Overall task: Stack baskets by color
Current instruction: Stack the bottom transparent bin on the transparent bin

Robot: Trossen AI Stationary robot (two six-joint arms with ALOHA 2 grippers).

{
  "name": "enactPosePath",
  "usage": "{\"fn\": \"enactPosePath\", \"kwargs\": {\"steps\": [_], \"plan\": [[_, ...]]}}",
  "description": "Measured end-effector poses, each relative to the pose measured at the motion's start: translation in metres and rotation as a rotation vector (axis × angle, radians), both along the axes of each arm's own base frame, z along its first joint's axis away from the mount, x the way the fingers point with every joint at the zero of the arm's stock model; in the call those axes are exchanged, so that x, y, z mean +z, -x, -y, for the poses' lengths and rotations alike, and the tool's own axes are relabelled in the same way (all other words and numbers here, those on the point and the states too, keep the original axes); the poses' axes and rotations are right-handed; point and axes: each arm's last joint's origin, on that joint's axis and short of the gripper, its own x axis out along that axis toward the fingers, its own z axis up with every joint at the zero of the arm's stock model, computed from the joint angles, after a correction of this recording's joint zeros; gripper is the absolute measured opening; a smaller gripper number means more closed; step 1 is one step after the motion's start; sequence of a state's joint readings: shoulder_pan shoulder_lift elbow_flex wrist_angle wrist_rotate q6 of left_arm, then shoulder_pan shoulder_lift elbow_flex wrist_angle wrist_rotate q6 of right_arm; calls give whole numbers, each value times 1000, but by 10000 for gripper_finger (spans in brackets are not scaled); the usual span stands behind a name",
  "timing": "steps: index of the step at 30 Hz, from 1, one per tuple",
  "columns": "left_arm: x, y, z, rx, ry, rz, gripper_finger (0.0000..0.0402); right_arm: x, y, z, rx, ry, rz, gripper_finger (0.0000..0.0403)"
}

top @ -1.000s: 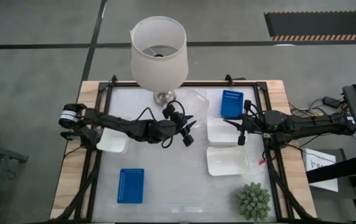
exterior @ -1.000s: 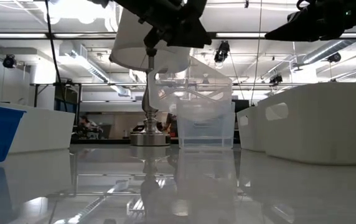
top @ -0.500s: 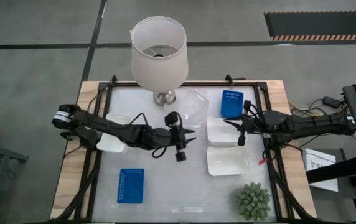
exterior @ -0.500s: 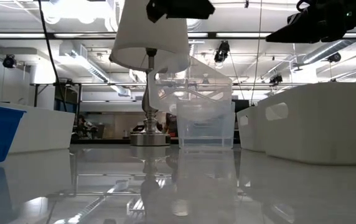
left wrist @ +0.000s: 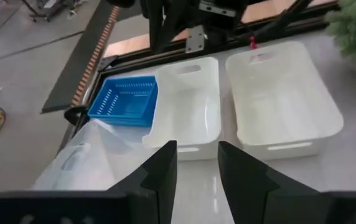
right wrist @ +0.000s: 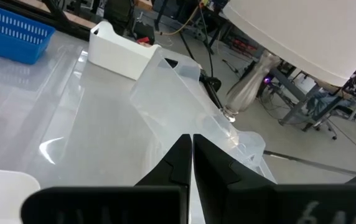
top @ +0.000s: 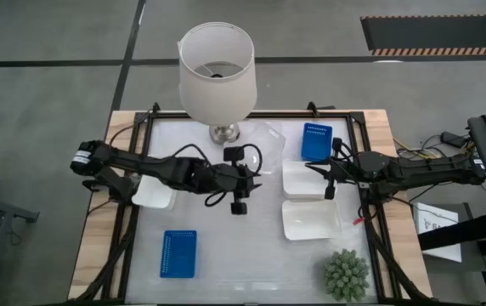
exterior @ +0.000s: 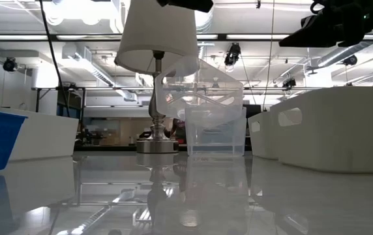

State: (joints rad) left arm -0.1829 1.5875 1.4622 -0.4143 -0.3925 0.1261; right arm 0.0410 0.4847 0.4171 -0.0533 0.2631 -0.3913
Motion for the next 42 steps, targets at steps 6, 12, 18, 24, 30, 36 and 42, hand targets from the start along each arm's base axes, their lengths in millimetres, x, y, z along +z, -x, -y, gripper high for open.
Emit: {"fn": "enactPosePath", "kwargs": {"steps": [6, 12, 18, 24, 30, 36, 42], "plan": [[1, 5, -11, 12, -43, -106, 101, -1, 0, 0, 4, 16, -12, 9], [-2, 6, -20, 20, -51, -147, 110, 20, 0, 0, 7, -10, 61, 9], [-11, 8, -26, 6, -74, -211, 167, 16, 1, -4, 100, -138, 14, 9], [-24, 22, -29, 3, -119, -417, 222, 10, 2, -6, 153, -273, -37, 9], [-30, 23, -37, 47, -222, -451, 218, 5, 2, -6, 136, -329, -46, 9], [-26, 17, -49, 27, -248, -402, 204, -1, 2, -6, 125, -357, -63, 9], [-35, 18, -69, 53, -229, -437, 203, -4, 2, -6, 123, -357, -70, 9]]}}
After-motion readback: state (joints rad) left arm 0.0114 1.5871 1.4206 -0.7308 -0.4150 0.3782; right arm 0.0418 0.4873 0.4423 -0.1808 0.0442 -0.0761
